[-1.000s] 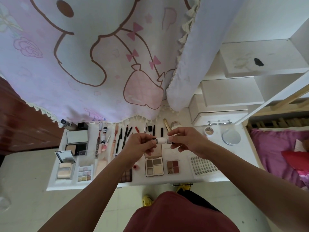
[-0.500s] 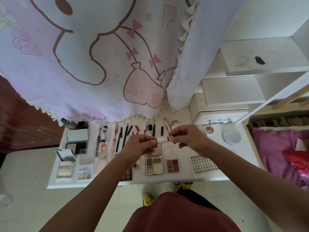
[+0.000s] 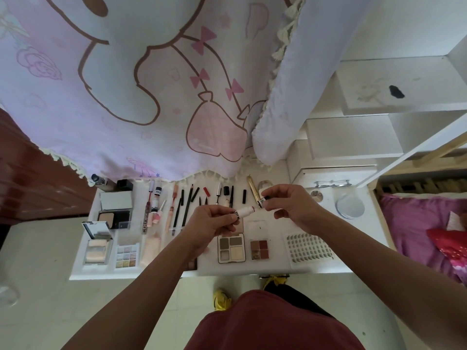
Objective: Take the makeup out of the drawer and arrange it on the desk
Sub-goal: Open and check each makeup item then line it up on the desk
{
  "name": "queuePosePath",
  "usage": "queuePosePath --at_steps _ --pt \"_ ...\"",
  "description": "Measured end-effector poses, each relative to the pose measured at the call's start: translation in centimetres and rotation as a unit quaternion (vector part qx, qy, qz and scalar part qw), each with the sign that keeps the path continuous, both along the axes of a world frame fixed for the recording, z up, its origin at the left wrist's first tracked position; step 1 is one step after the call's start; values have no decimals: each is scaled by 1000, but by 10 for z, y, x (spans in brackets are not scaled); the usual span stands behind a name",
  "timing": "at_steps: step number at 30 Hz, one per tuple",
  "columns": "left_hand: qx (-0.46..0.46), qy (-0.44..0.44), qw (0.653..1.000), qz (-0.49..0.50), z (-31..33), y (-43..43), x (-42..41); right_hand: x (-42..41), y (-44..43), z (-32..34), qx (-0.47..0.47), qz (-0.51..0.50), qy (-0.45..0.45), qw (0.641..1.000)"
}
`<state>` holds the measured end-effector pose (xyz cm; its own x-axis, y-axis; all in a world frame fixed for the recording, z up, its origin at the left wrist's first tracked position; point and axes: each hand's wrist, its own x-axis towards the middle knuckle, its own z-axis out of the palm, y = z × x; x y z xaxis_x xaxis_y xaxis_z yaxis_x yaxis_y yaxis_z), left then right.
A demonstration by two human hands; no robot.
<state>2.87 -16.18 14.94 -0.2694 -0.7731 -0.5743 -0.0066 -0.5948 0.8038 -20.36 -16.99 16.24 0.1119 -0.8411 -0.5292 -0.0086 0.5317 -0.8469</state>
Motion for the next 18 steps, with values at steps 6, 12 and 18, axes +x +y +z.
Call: queuePosePath --at_steps 6,12,18 --pt "14 -8 1000 0 -4 3 -9 -4 -9 -7 31 -48 -26 998" --pt "8 -68 998 -18 -17 7 -26 -10 -21 -20 55 -44 -14 997" --pt "-21 -153 988 -9 -32 10 -55 -19 -40 -35 55 23 47 997"
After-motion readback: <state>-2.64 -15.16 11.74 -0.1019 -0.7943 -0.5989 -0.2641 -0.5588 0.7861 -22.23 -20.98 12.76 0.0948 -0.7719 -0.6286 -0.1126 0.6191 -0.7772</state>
